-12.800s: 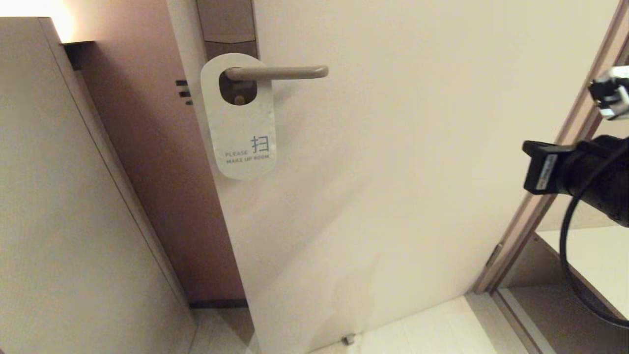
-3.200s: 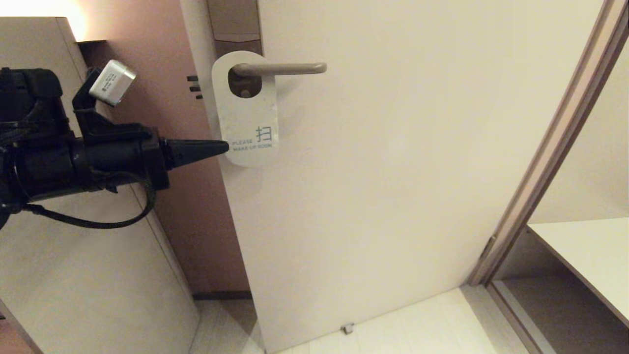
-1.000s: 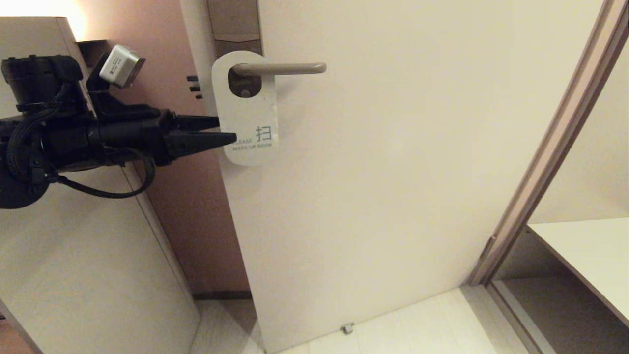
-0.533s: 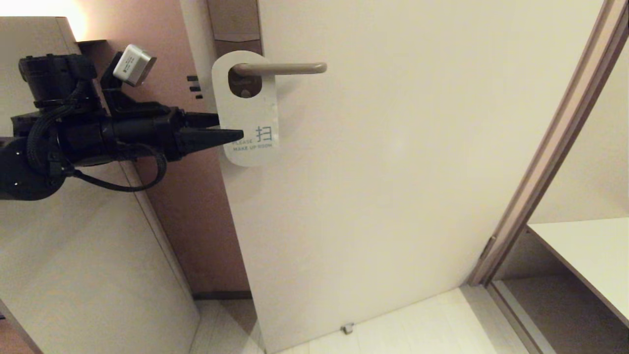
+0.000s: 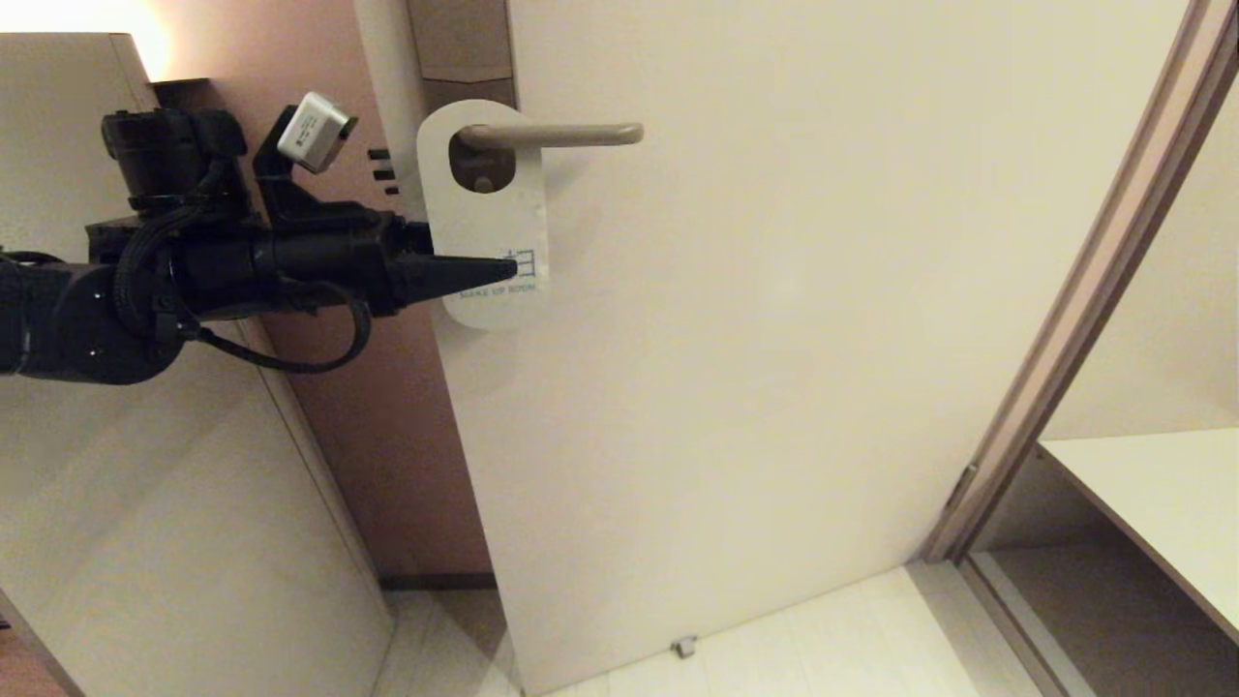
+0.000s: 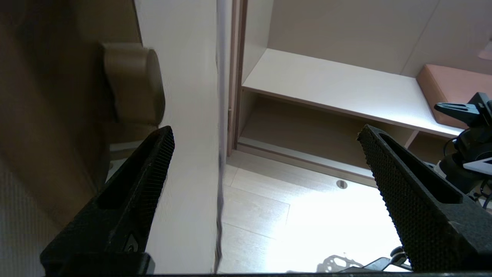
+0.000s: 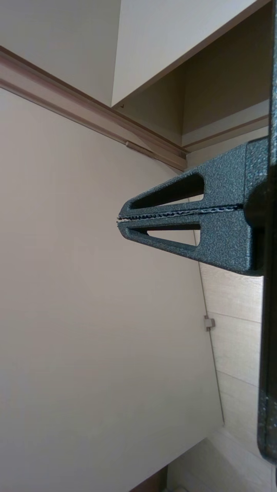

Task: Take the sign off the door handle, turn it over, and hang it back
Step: Take down the sign

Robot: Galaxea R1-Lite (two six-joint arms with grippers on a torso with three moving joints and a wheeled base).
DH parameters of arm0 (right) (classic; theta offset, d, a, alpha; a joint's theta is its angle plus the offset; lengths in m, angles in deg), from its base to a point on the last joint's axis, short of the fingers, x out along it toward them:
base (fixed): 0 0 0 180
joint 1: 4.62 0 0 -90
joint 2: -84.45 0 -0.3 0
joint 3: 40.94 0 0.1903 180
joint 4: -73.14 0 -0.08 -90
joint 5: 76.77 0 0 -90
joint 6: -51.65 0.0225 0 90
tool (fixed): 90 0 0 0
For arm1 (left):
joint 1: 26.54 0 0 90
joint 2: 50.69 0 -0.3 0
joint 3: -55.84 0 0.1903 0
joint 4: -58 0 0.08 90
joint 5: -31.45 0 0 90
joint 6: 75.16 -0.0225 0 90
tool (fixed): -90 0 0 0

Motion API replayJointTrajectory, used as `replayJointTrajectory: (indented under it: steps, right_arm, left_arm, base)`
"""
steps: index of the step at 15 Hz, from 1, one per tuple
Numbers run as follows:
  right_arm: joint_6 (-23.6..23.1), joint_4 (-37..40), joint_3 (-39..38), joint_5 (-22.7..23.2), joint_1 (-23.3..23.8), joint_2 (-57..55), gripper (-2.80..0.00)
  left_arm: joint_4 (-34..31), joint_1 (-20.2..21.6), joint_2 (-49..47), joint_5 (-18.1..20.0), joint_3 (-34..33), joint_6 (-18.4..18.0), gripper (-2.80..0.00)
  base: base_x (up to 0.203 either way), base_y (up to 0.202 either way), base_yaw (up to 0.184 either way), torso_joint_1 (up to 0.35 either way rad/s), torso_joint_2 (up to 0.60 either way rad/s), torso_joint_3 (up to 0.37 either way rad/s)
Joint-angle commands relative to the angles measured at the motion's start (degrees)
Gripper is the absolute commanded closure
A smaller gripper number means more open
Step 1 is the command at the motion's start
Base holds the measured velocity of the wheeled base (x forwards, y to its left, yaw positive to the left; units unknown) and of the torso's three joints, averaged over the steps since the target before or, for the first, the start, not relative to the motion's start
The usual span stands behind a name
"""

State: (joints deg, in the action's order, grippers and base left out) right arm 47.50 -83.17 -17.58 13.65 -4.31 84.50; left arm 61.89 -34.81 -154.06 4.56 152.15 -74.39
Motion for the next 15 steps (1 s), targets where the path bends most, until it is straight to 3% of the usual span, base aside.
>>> replayJointTrajectory:
  steps: [1,15]
  right_arm:
    - [-0.1,0.0,0.0,0.0,0.0,0.0,0.00]
    - [0.0,0.0,0.0,0.0,0.0,0.0,0.00]
  left_arm:
    - [0.2,-0.3,-1.2,0.3,1.0,0.0,-2.80]
    - [0.3,-1.9,-5.5,0.3,5.8,-0.6,-2.80]
  base:
    - [0.000,0.000,0.000,0.000,0.00,0.000]
    - [0.000,0.000,0.000,0.000,0.00,0.000]
